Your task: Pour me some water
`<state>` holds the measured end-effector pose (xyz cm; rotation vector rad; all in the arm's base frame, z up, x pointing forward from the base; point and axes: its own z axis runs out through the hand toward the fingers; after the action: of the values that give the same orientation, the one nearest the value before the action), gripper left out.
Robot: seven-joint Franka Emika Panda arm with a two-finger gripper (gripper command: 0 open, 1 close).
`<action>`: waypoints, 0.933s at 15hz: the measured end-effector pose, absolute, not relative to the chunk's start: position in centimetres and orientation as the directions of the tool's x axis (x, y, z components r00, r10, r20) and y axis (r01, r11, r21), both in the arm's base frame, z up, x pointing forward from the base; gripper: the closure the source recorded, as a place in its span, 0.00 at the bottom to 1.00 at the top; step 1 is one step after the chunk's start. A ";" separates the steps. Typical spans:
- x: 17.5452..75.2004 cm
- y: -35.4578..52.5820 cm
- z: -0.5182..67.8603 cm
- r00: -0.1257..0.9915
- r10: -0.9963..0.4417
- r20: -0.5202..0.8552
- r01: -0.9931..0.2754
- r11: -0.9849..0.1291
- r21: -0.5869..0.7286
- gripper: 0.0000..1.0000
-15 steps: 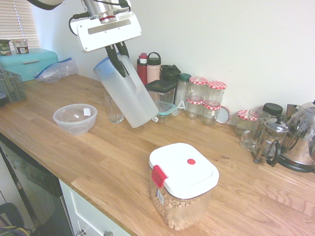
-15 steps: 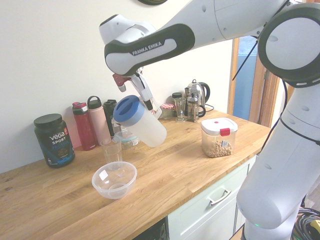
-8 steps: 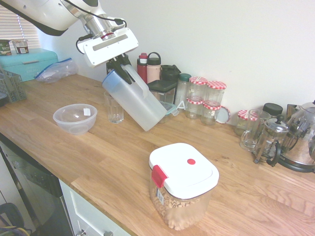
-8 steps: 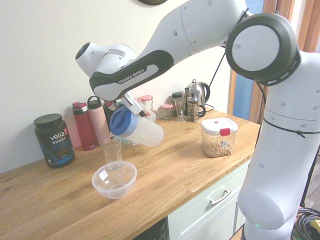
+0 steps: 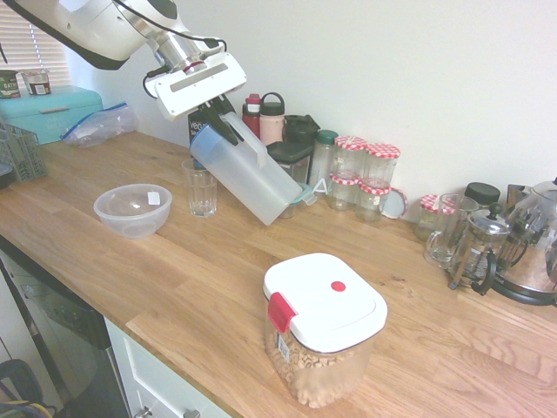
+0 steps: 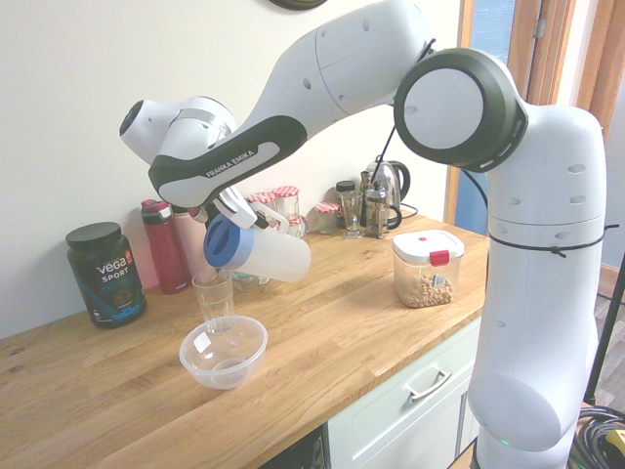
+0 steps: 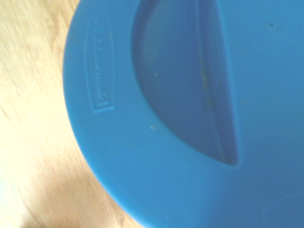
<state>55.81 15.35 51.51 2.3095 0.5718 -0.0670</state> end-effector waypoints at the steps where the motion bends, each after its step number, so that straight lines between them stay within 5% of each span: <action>1: 55.8 15.3 51.7 0.900 0.380 -0.215 0.420 -0.618 0.665 1.00; 14: 54.8 16.5 48.2 0.886 0.321 -0.334 0.455 -0.469 0.757 1.00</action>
<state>54.82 16.52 48.18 2.0997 0.5586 -0.1784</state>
